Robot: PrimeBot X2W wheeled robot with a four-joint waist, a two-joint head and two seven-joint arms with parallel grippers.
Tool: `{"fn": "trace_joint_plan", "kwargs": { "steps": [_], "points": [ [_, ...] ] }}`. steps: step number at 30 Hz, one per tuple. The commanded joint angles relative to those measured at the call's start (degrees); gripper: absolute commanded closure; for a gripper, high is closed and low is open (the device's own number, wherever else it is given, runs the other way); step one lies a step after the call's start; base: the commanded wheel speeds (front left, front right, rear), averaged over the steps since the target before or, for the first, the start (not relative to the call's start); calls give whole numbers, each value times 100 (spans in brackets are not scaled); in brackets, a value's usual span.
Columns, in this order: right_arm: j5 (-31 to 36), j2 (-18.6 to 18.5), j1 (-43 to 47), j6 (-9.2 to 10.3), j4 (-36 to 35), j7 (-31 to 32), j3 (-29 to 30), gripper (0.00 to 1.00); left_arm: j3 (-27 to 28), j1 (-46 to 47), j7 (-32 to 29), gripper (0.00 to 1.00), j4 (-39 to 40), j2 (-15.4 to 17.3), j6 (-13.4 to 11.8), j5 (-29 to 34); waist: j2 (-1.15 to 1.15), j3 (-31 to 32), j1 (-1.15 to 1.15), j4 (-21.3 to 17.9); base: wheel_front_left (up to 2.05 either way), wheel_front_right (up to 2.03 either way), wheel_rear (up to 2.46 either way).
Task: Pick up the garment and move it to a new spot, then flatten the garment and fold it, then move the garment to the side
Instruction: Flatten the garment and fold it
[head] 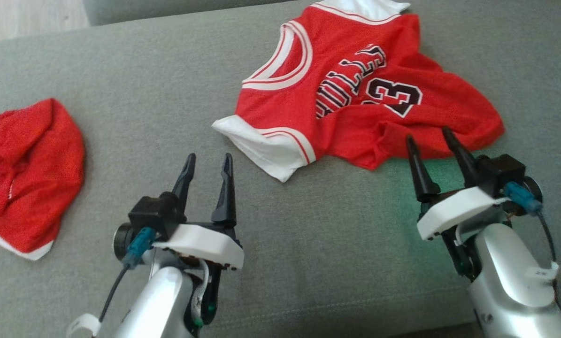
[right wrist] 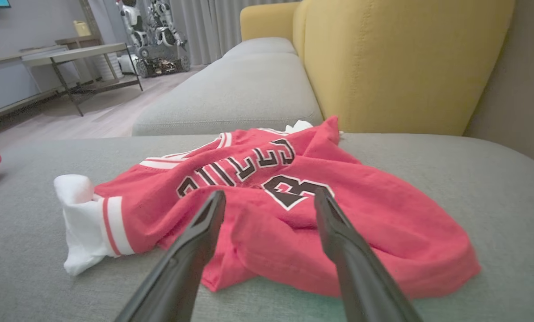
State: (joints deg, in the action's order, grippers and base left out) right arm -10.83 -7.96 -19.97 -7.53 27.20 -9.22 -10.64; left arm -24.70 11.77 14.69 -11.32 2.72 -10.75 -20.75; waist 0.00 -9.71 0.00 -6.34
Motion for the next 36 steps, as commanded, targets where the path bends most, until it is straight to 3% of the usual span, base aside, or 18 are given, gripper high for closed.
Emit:
{"fn": "trace_joint_plan", "kwargs": {
  "steps": [1,11,19,20,21,22,31,36],
  "points": [
    [74,76,-155,4,-242,126,-111,0,112,187,30,0,171,16,1,-18,0,-73,0,135,0,0,0],
    [381,193,-357,4,126,617,293,0,4,230,30,0,166,16,-68,-69,0,-256,0,646,0,0,0],
    [548,289,-422,4,337,658,617,0,-3,219,30,0,184,16,-89,-73,0,-318,0,775,0,0,0],
    [556,298,-433,4,360,660,642,24,-8,220,30,0,187,16,-90,-72,0,-327,0,780,0,0,0],
    [561,305,-445,4,382,662,667,67,-12,223,30,0,192,16,-93,-71,0,-336,0,782,0,0,0],
    [569,310,-459,4,399,657,690,100,-15,227,30,0,196,16,-98,-70,0,-344,0,780,0,0,0],
    [696,277,-488,4,396,618,827,100,33,243,30,0,147,16,-98,-45,0,-291,0,586,0,0,0],
    [917,-7,-377,4,70,727,570,100,123,195,30,0,133,16,-88,-49,0,-128,0,326,0,0,0]
  ]
}}
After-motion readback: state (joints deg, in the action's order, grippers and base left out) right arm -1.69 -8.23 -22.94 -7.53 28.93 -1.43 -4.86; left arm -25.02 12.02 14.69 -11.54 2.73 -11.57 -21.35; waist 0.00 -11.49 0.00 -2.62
